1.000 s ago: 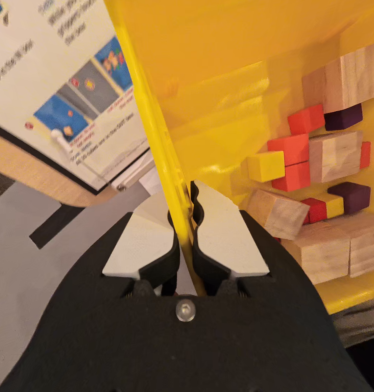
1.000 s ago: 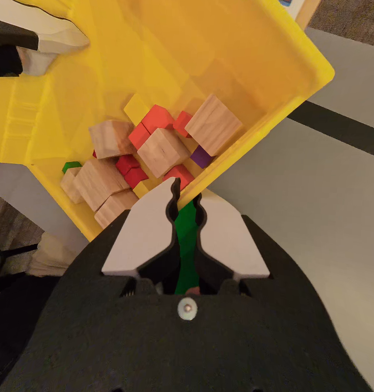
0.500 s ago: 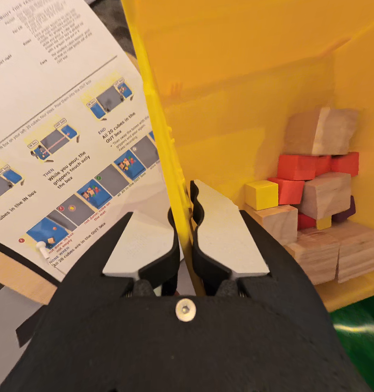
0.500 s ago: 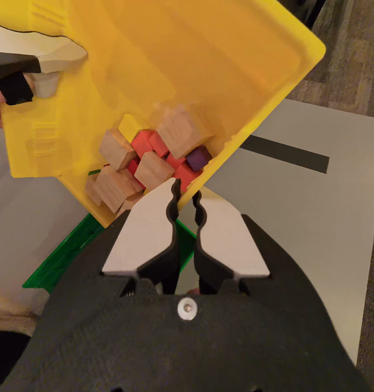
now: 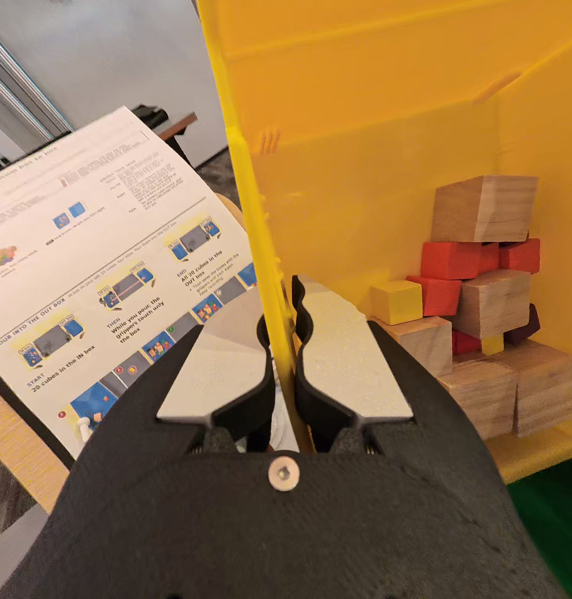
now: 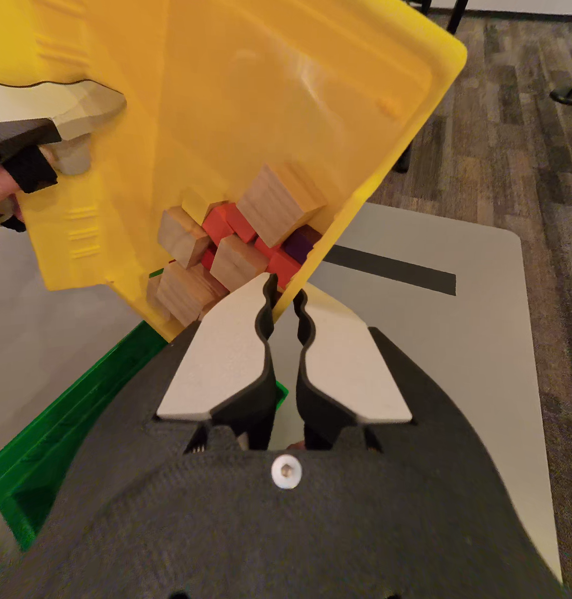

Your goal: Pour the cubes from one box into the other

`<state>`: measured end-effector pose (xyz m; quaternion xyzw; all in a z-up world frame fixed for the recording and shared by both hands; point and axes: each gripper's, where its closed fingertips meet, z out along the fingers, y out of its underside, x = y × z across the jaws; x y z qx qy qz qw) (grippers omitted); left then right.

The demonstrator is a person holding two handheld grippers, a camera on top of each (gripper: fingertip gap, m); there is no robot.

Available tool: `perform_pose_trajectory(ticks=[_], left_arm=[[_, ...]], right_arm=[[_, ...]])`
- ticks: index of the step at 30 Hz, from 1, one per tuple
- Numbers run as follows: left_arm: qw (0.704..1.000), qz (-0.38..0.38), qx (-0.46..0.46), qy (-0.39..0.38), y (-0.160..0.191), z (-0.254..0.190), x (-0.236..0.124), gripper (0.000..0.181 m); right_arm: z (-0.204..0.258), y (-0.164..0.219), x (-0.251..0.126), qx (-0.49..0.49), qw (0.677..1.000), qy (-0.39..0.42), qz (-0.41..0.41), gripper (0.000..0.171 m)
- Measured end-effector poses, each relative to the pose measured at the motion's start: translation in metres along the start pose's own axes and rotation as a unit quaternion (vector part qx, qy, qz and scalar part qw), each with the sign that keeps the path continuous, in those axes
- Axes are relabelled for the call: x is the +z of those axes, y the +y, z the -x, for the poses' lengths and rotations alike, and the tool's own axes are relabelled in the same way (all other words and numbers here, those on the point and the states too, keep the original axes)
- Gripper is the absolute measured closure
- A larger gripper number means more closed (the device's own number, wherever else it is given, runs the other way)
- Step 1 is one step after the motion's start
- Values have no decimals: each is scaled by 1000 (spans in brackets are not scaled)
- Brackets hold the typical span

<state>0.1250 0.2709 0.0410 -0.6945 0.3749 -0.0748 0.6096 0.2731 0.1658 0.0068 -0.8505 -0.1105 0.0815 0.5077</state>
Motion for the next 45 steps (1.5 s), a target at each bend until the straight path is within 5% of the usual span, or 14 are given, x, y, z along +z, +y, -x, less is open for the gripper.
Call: perform_pose_trajectory(ticks=[1,22,45], left_arm=[[1000,-12,8,-7,-3,0,-2,174],[981,-174,39,-76,-35,-7,-34,175],[975,-201,26,-89,-25,-9,-28,175]], right_arm=[[0,-1,-1,-3,1000,5,-8,167],[0,-10,-22,-23,992,31,-122,168],[0,-2,-17,-23,990,49,-132,167]])
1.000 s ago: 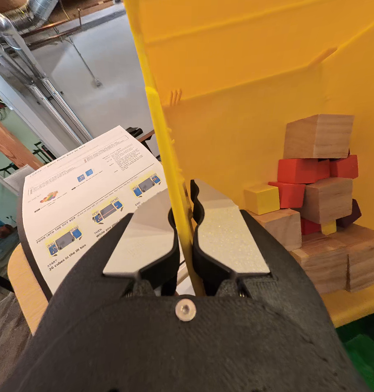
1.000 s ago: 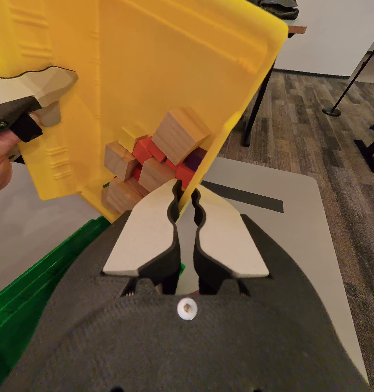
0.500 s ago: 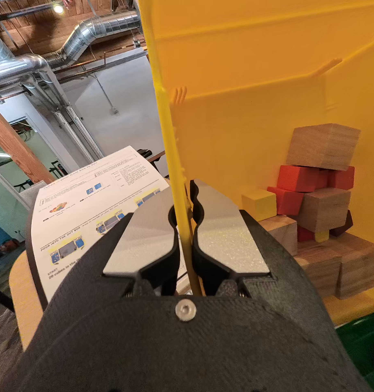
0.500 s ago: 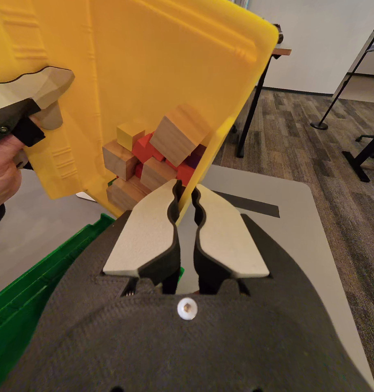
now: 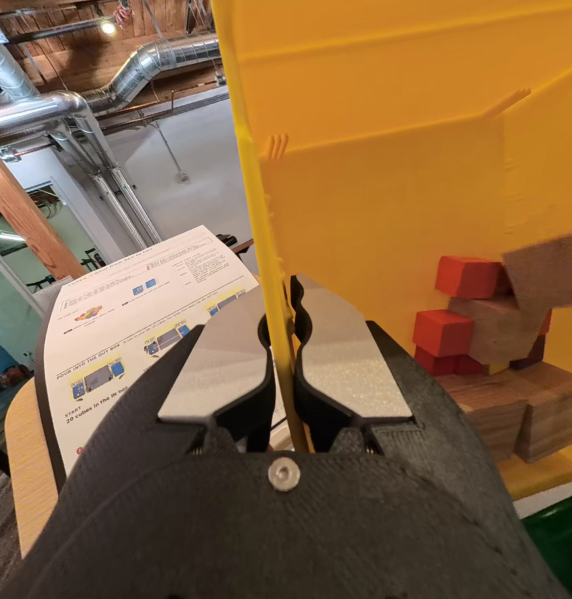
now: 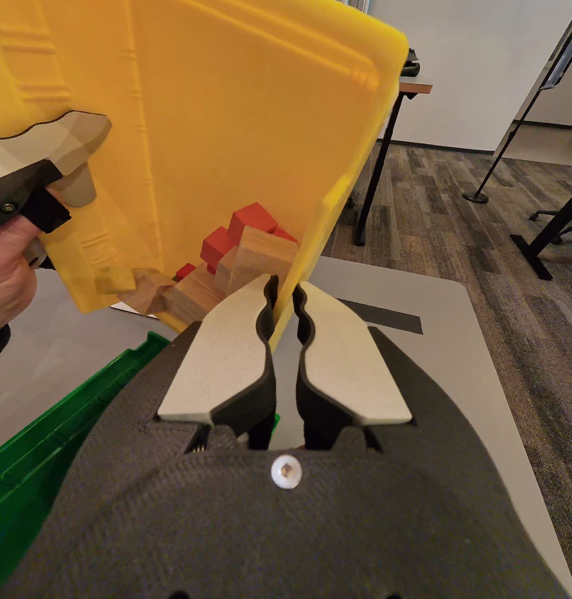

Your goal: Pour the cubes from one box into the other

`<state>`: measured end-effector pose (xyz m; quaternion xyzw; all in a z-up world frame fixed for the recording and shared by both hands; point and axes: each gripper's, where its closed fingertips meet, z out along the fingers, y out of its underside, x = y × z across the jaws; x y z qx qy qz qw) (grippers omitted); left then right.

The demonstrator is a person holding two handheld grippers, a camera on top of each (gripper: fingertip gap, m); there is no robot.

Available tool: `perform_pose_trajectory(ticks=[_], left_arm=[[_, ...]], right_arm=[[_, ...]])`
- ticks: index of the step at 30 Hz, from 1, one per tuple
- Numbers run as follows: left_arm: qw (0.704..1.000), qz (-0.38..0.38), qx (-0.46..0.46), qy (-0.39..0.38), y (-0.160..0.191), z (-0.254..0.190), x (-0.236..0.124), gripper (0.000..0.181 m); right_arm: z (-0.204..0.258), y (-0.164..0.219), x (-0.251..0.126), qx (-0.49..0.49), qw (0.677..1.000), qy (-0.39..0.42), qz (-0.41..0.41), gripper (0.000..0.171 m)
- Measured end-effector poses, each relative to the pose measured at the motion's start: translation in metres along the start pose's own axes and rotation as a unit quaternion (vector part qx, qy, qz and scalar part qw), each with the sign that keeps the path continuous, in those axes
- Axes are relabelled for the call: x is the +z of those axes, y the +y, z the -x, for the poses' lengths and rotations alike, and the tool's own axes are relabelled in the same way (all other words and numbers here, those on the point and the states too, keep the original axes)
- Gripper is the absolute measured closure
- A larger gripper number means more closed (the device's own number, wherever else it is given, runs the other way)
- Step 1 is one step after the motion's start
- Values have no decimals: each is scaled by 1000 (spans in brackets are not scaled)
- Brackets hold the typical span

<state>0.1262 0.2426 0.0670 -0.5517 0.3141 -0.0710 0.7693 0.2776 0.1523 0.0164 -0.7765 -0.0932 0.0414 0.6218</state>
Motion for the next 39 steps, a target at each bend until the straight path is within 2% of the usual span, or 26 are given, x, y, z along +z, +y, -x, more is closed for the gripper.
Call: perform_pose_trajectory(ticks=[21,39], left_arm=[[1000,-18,0,-10,-1,1,-1,176],[998,-51,-13,-26,-9,2,-18,176]], right_arm=[[0,0,0,2,1000,6,-16,167],[10,-5,-16,-12,999,18,-41,167]])
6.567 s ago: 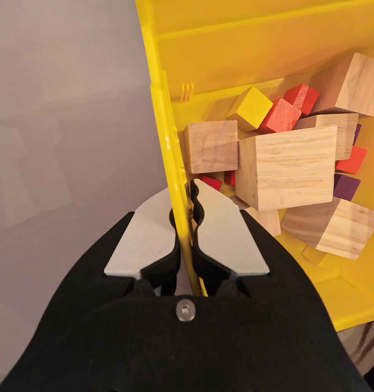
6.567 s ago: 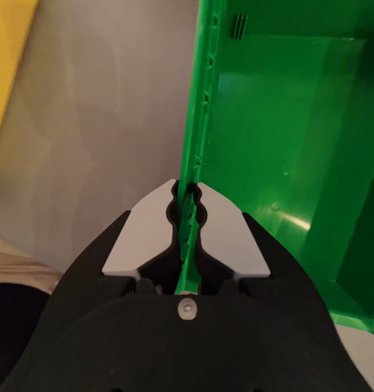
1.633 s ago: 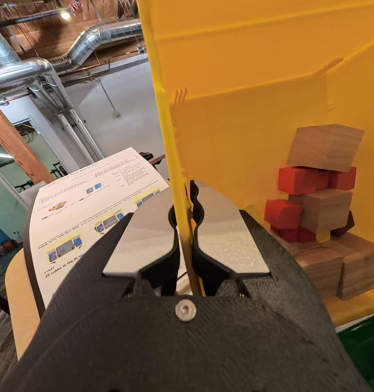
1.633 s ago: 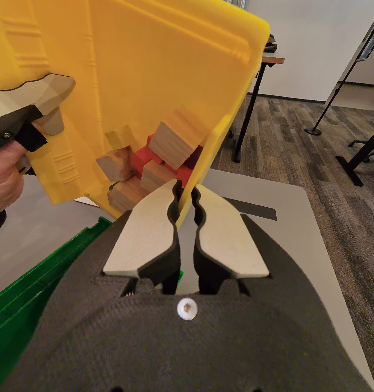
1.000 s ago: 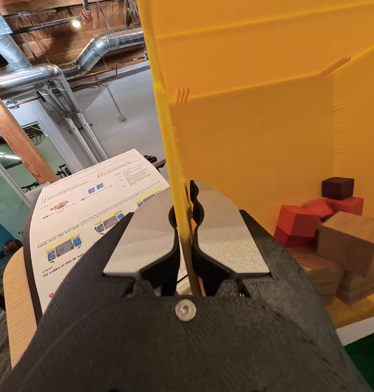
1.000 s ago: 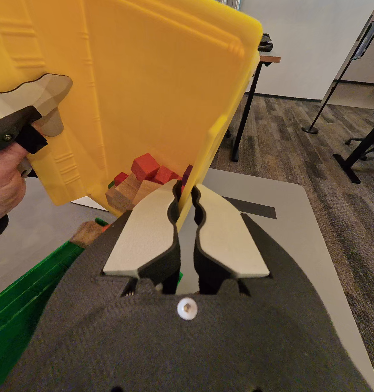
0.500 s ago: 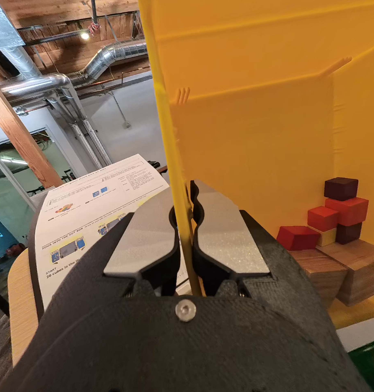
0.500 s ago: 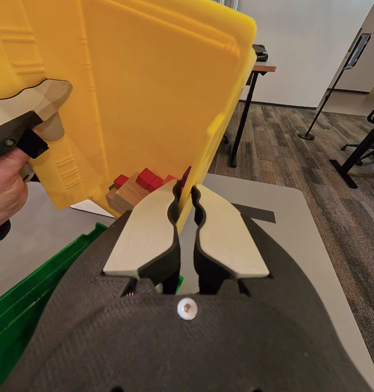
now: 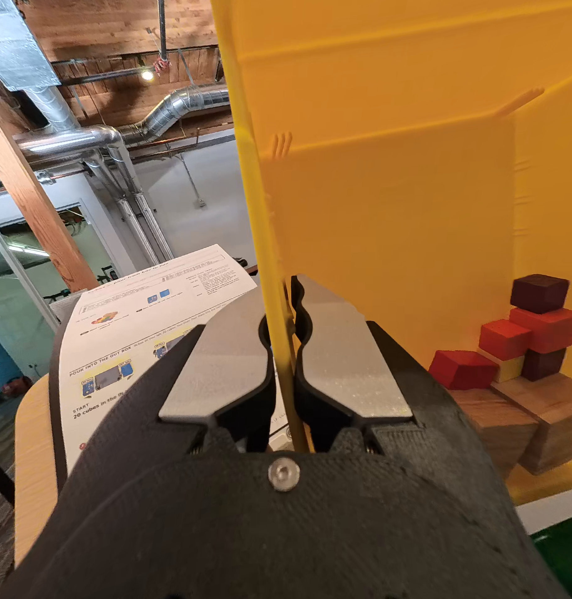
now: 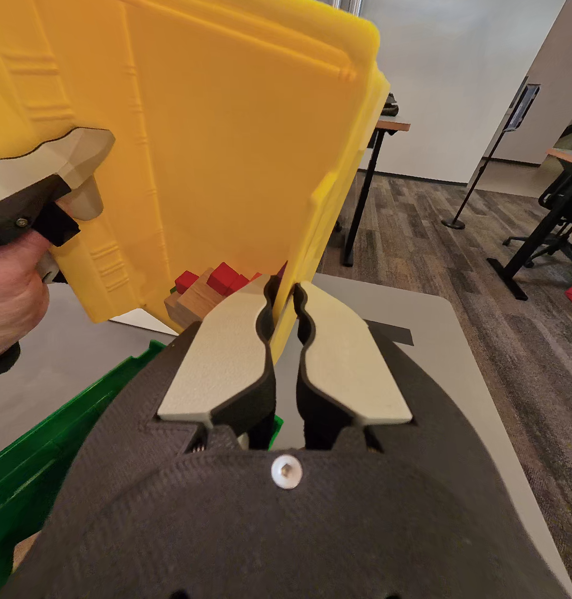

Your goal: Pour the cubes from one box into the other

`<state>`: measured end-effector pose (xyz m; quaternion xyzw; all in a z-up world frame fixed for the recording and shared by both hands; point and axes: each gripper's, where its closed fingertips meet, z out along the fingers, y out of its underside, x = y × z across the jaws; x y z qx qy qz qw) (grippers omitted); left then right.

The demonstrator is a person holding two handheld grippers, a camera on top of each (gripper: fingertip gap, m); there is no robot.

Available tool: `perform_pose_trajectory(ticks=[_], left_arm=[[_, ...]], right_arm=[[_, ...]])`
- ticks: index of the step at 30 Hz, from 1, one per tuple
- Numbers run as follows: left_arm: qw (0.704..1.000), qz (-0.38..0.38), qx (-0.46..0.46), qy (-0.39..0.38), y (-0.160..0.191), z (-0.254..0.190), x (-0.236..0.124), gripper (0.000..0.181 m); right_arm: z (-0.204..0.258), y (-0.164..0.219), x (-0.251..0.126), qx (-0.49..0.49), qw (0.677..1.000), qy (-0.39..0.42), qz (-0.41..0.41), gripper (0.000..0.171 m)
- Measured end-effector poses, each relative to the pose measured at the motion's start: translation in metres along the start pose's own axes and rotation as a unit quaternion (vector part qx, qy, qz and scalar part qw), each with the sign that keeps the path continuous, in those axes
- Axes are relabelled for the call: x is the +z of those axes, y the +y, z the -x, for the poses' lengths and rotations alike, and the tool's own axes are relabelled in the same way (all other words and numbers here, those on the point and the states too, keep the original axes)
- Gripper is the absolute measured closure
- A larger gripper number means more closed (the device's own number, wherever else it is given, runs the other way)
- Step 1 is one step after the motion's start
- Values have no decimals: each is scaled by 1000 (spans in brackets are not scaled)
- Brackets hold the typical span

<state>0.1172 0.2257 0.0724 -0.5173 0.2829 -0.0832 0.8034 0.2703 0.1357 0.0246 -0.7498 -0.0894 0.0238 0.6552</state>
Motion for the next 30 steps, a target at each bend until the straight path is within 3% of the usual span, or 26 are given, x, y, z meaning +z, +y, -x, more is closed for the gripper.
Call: perform_pose_trajectory(ticks=[18,30], left_arm=[[1000,-10,2,-12,6,1,-4,176],[999,-28,-2,-18,-11,4,-11,176]], right_arm=[[4,4,-1,8,1000,6,-6,167],[8,-12,-12,-2,1000,2,-30,167]])
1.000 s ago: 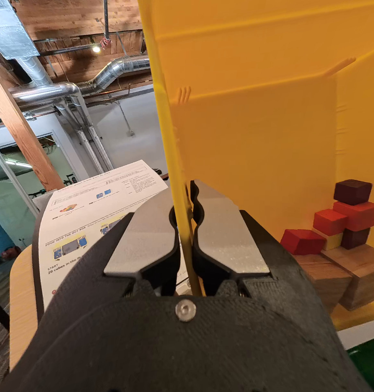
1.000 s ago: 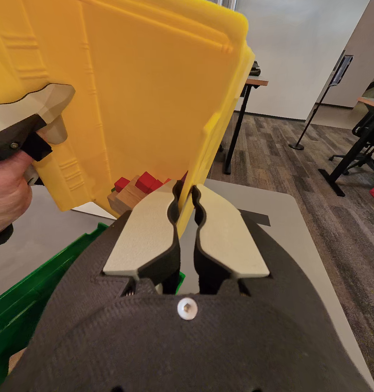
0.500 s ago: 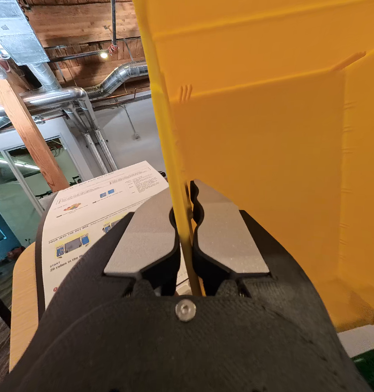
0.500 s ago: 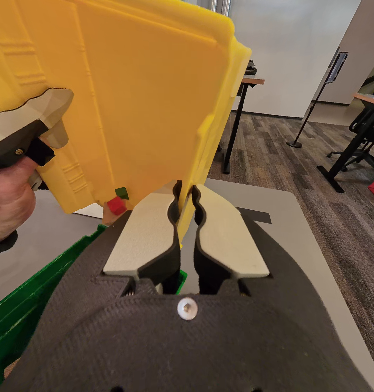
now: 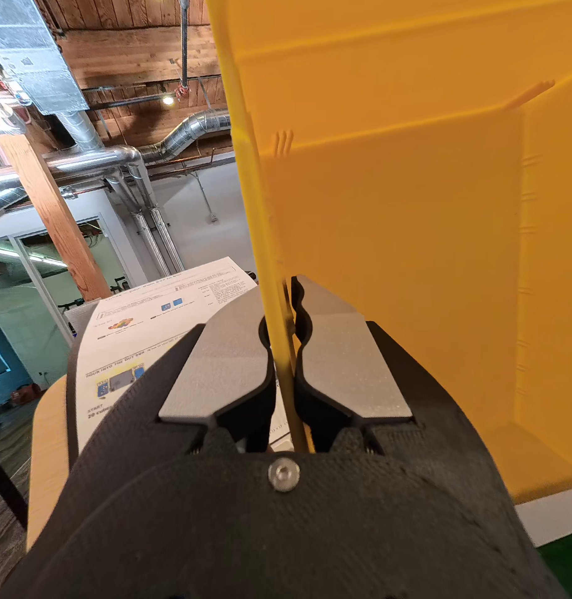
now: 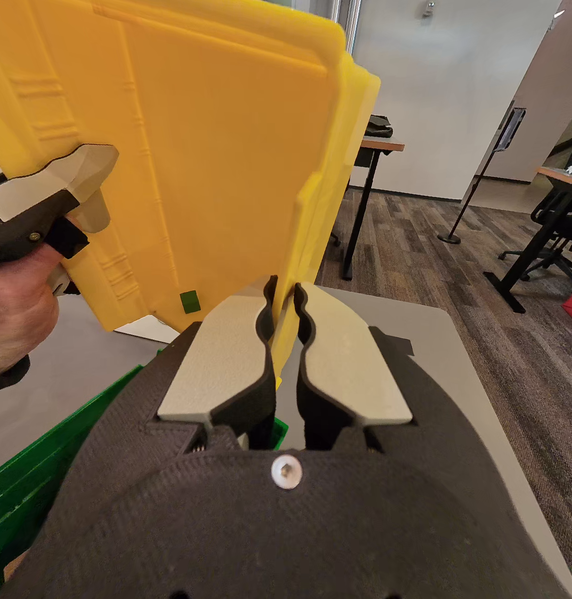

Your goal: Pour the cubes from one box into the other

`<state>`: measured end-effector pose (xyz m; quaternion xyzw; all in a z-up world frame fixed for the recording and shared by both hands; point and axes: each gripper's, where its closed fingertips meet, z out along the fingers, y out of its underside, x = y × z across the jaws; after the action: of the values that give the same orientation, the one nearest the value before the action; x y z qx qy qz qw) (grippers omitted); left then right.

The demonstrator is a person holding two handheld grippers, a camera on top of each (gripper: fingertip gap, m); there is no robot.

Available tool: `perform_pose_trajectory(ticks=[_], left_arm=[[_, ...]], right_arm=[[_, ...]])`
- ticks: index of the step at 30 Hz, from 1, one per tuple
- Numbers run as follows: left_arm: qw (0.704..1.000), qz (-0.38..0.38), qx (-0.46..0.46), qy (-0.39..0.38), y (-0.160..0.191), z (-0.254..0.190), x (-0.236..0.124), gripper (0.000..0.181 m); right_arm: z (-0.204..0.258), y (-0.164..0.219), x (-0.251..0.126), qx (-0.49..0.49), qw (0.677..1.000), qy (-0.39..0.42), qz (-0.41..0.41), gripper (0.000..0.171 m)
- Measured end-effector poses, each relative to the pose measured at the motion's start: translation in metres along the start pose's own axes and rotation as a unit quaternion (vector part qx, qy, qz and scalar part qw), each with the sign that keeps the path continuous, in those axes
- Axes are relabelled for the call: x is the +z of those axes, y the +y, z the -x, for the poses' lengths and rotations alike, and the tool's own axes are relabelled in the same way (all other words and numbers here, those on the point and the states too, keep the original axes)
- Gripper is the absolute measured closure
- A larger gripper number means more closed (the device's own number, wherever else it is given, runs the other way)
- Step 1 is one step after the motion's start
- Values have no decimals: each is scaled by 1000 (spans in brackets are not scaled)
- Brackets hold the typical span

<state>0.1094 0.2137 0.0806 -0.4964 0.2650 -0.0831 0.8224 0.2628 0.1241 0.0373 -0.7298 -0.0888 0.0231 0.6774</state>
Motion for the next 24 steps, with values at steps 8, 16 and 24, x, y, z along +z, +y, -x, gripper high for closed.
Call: perform_pose_trajectory(ticks=[8,16,24], left_arm=[[1000,-26,-15,-2,-24,13,-16,175],[999,-4,-33,-4,-8,1,-27,174],[999,-8,-37,-15,-14,7,-28,175]], right_arm=[[14,-21,-15,-22,999,-2,-30,167],[12,-15,-21,-26,999,5,-22,167],[16,-27,-24,-38,999,-4,-26,166]])
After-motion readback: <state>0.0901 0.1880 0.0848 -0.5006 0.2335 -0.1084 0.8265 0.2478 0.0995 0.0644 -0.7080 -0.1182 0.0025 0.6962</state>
